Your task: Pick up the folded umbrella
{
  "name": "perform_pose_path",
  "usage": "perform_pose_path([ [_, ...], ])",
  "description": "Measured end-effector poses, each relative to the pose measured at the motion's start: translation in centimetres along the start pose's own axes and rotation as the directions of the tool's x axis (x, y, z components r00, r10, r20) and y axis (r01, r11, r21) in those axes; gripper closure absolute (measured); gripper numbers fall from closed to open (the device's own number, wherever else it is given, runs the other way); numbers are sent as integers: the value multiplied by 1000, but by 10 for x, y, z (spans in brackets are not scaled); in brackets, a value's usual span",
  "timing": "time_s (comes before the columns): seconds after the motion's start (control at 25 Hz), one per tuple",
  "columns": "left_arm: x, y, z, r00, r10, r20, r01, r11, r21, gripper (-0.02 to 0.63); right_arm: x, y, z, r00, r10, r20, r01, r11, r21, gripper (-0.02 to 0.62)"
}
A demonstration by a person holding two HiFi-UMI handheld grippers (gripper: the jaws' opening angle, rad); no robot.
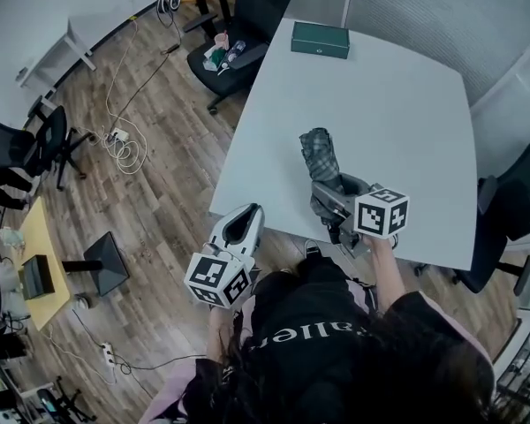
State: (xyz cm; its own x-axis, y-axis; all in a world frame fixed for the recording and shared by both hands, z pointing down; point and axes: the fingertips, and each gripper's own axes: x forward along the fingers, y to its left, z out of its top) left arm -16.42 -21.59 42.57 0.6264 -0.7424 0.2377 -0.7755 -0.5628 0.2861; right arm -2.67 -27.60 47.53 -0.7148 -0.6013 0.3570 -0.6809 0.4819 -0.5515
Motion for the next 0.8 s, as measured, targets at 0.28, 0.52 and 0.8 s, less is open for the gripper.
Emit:
perform_pose_path([
  [0.28, -36, -5, -22, 998, -58, -23, 58, 998, -8, 572, -28, 47, -41, 999, -17, 31, 15, 998, 67, 374],
  [0.52, -55, -7, -43, 995, -89, -47, 87, 995, -40, 572, -42, 68, -66, 999, -43, 31, 40, 993, 111, 374],
  [0.8, -60, -19, -49, 994, -105, -29, 103, 993, -51, 572, -54, 73, -81, 998, -53, 16, 51, 988, 147, 374],
])
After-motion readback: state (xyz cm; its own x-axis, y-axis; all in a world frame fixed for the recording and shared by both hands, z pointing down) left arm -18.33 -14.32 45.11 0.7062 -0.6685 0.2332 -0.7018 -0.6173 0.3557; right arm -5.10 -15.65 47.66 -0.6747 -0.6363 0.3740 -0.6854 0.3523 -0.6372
